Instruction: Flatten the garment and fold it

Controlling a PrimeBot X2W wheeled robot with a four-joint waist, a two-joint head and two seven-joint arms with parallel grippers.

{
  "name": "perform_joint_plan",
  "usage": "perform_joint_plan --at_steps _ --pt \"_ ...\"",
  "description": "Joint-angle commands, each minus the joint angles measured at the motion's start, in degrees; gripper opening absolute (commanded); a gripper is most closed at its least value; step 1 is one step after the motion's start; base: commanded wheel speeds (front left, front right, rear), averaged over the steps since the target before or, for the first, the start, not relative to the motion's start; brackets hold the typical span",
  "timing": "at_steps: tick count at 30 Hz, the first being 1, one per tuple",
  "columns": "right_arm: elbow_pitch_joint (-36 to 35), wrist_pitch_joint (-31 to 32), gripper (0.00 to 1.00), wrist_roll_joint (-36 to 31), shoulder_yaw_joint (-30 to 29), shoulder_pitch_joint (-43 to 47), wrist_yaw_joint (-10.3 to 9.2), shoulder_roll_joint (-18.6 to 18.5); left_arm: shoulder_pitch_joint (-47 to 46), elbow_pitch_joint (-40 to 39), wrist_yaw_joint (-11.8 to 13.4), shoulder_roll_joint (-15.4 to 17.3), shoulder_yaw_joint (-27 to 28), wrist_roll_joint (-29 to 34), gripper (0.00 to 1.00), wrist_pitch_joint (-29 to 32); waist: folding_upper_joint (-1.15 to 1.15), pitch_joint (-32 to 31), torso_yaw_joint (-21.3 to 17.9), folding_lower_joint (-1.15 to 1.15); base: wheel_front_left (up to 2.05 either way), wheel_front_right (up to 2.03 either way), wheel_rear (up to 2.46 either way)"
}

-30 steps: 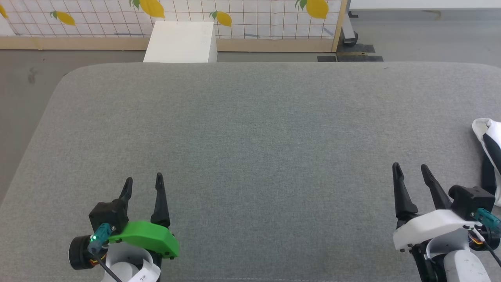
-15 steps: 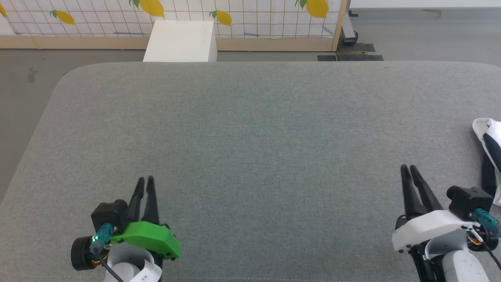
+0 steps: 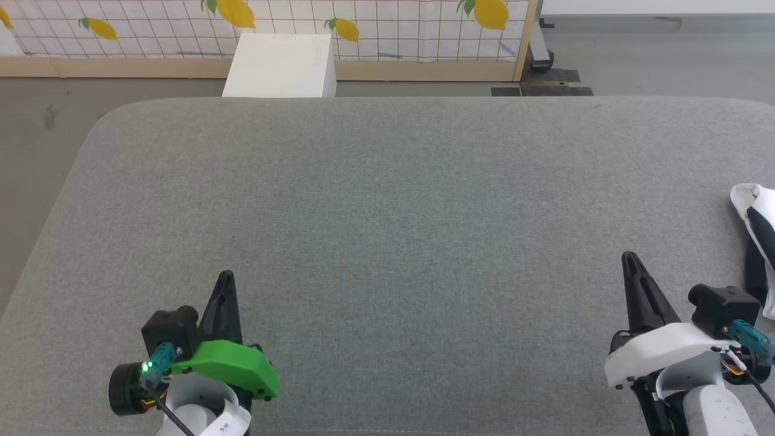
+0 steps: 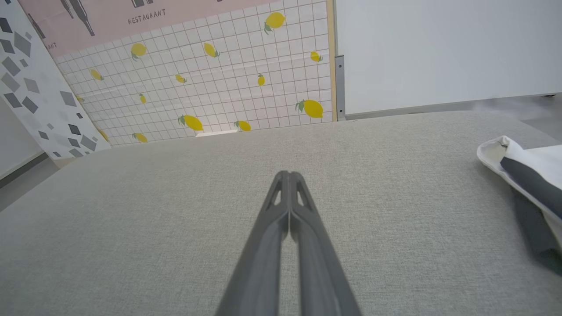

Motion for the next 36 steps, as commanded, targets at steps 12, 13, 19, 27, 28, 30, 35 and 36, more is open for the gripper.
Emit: perform_joint_plan --at_steps 12,13,19,27,28,30,35,36 --pt "-1.7 0.9 0.0 -1.6 0.7 1.2 -0.02 0.0 0.9 -1.4 -0.4 -0.2 0.4 1.8 0.0 1.1 0.0 -0.2 0.1 0.0 0.0 0.0 0.0" --pt "-1.9 1.0 0.0 -1.7 0.8 1.3 -0.02 0.0 1.0 -1.5 -0.4 -0.2 0.4 2.0 0.0 1.2 0.0 -0.2 0.1 0.0 0.0 0.0 0.0" --pt "-2.5 1.3 0.0 -2.3 1.0 1.5 -0.02 0.0 1.2 -2.0 -0.5 -0.2 0.5 2.6 0.0 1.6 0.0 -0.3 0.1 0.0 0.0 0.0 0.0" --pt "-3.4 1.7 0.0 -3.1 1.4 1.9 -0.03 0.0 1.5 -2.8 -0.6 -0.3 0.7 3.4 0.0 2.3 0.0 -0.5 0.1 0.0 0.0 0.0 0.0" --pt "-3.5 1.8 0.0 -3.2 1.4 2.0 -0.03 0.0 1.6 -2.9 -0.6 -0.3 0.7 3.4 0.0 2.4 0.0 -0.5 0.1 0.0 0.0 0.0 0.0" --pt "-3.7 1.9 0.0 -3.4 1.5 2.0 -0.03 0.0 1.6 -3.0 -0.7 -0.3 0.7 3.6 0.0 2.5 0.0 -0.5 0.1 0.0 0.0 0.0 0.0" --pt "-4.3 2.2 0.0 -3.8 1.7 2.3 -0.03 0.0 1.8 -3.5 -0.8 -0.3 0.8 4.1 0.0 2.9 0.0 -0.6 0.1 0.0 0.0 0.0 0.0" --pt "-4.4 2.2 0.0 -3.9 1.8 2.3 -0.03 0.0 1.9 -3.6 -0.8 -0.3 0.9 4.2 0.0 3.0 0.0 -0.6 0.1 0.0 0.0 0.0 0.0"
